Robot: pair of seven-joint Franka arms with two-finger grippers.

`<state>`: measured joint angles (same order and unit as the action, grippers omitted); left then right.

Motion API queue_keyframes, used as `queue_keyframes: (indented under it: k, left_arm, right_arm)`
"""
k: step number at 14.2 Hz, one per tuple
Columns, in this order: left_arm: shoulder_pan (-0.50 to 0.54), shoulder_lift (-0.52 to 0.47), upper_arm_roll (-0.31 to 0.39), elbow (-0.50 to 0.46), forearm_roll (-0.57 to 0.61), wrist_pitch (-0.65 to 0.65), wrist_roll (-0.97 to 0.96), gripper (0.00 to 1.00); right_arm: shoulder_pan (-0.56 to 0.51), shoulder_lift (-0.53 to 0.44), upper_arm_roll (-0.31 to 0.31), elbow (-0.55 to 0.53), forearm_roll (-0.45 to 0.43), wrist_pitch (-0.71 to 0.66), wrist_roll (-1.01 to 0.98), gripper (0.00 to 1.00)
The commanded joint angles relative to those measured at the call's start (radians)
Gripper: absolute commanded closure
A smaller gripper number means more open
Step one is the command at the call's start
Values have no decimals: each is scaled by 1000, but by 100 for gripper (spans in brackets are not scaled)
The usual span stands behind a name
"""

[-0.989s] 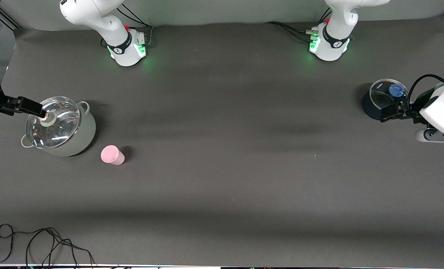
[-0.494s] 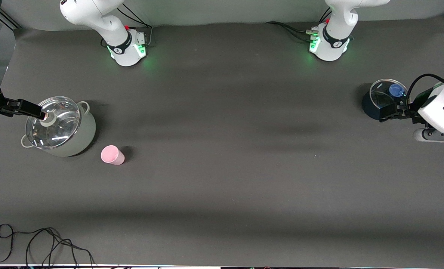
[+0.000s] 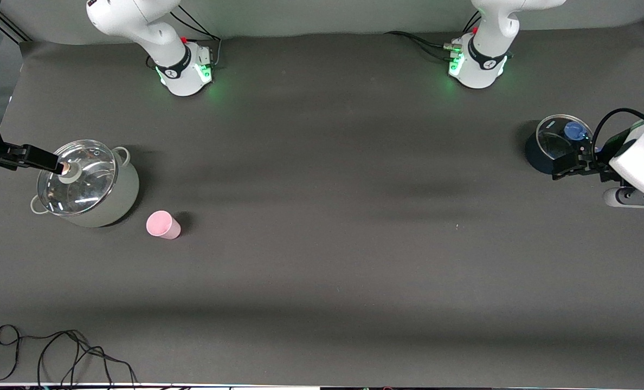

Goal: Transfer pink cup from left to right arm

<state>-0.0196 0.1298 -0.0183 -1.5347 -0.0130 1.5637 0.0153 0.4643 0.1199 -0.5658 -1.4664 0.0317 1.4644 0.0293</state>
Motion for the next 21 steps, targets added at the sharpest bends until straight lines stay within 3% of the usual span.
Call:
queue_keyframes:
  k: [1,5,6,8,13,21]
  left_arm:
    - [-8,-9,6,-5,16,13,9,0]
    - [-16,-7,3,-5,45,19,9,0]
    - [-16,-7,1,-5,45,19,9,0]
    - [-16,-6,1,-5,45,21,9,0]
    - [-14,1,1,-1,39,22,9,0]
    - [-14,2,1,-1,39,33,9,0]
  right_arm:
    - [-241,-6,260,20,-24,-1,4,0]
    - [-471,-28,524,12,-73,-1,9,0]
    - [-501,-37,561,6,-73,-1,11,0]
    - [-506,-51,564,-8,-73,7,11,0]
    - [-504,-184,566,-227,-69,204,1,0]
    - [-492,-137,564,-206,-61,217,9,0]
